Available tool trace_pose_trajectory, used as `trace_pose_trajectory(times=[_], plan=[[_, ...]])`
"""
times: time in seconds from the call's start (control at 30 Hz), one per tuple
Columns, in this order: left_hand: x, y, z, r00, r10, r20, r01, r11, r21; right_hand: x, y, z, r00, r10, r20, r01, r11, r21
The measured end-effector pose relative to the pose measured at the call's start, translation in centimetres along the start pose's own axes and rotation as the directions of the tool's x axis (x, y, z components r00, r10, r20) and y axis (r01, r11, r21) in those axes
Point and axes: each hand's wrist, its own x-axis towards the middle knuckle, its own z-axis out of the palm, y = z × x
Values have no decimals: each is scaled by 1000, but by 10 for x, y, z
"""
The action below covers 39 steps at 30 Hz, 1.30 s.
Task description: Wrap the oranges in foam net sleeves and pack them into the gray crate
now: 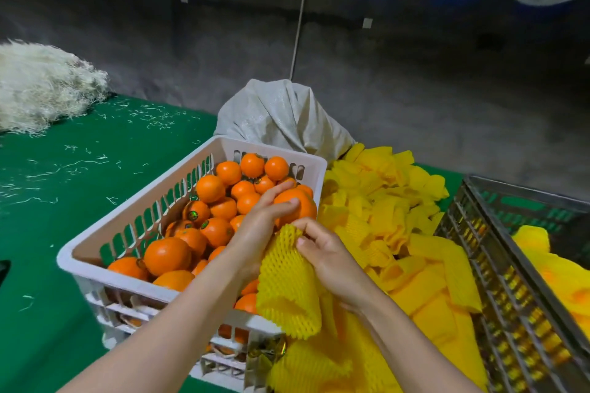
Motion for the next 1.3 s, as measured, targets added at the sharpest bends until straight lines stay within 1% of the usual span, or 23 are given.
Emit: trace_pose_trajectory(times=[0.07, 0.13, 0.23, 0.33, 0.43, 0.53, 0.6, 0.63, 0.7, 0.73, 0.8, 0.83, 0.87, 0.9, 0.97, 1.0, 1.07, 1.1, 1.13, 1.2, 1.3], plan=[[-14, -13, 7, 998, 43, -48, -44, 999, -21, -11, -1, -3, 995, -70, -72, 59, 987, -148], [-22, -21, 14, 995, 47, -93, -50, 998, -34, -24, 1, -4, 986, -112, -123, 75, 958, -276], [-29, -25, 25, 997, 41, -71, -47, 995, -85, -39, 6, -6, 954, -200, -224, 85, 895, -439], [-34, -30, 32, 998, 50, -42, -54, 994, -98, -48, 6, -10, 917, -268, -297, 78, 847, -525], [-38, -32, 40, 997, 60, -39, -63, 995, -80, -57, 6, -10, 881, -337, -332, 104, 823, -559], [-42, -35, 43, 997, 66, -27, -66, 997, -30, -60, 1, -15, 822, -403, -403, 119, 813, -569], [-44, -41, 46, 1000, 24, -5, -24, 1000, 9, -57, -4, -26, 789, -427, -441, 127, 817, -563], [-45, -45, 49, 1000, -15, 3, 15, 1000, 12, -55, -6, -32, 790, -421, -445, 133, 826, -547], [-46, -49, 53, 995, -94, 17, 94, 995, -25, -53, -10, -41, 822, -351, -449, 127, 880, -457], [-45, -50, 54, 991, -128, 50, 131, 989, -66, -54, -10, -43, 835, -305, -458, 117, 912, -394], [-48, -48, 54, 967, -162, 195, 191, 972, -136, -57, -7, -46, 834, -237, -498, 91, 949, -300], [-51, -47, 54, 949, -152, 275, 196, 971, -141, -59, -5, -47, 823, -219, -524, 79, 958, -276], [-52, -49, 53, 937, -128, 324, 176, 976, -124, -60, -3, -47, 809, -205, -551, 69, 964, -257], [-53, -53, 53, 941, -94, 326, 133, 986, -99, -60, -2, -46, 796, -194, -574, 64, 969, -238], [-54, -60, 56, 974, -38, 222, 55, 996, -73, -61, -1, -44, 775, -176, -607, 66, 978, -199], [-54, -63, 59, 984, -16, 177, 33, 995, -97, -61, 0, -42, 768, -156, -622, 62, 983, -170], [-54, -69, 63, 986, 24, 167, 8, 982, -188, -62, -1, -38, 754, -104, -648, 65, 994, -84], [-54, -73, 65, 986, 29, 164, 12, 970, -244, -62, -1, -36, 746, -102, -658, 85, 995, -58], [-54, -75, 68, 989, 19, 148, 25, 957, -290, -63, -1, -34, 732, -126, -669, 107, 992, -70], [-54, -80, 72, 993, -5, 115, 46, 932, -360, -64, 0, -29, 709, -197, -677, 128, 980, -151], [-51, -82, 73, 990, 9, 144, 54, 900, -433, -65, 2, -26, 698, -292, -654, 149, 952, -267]])
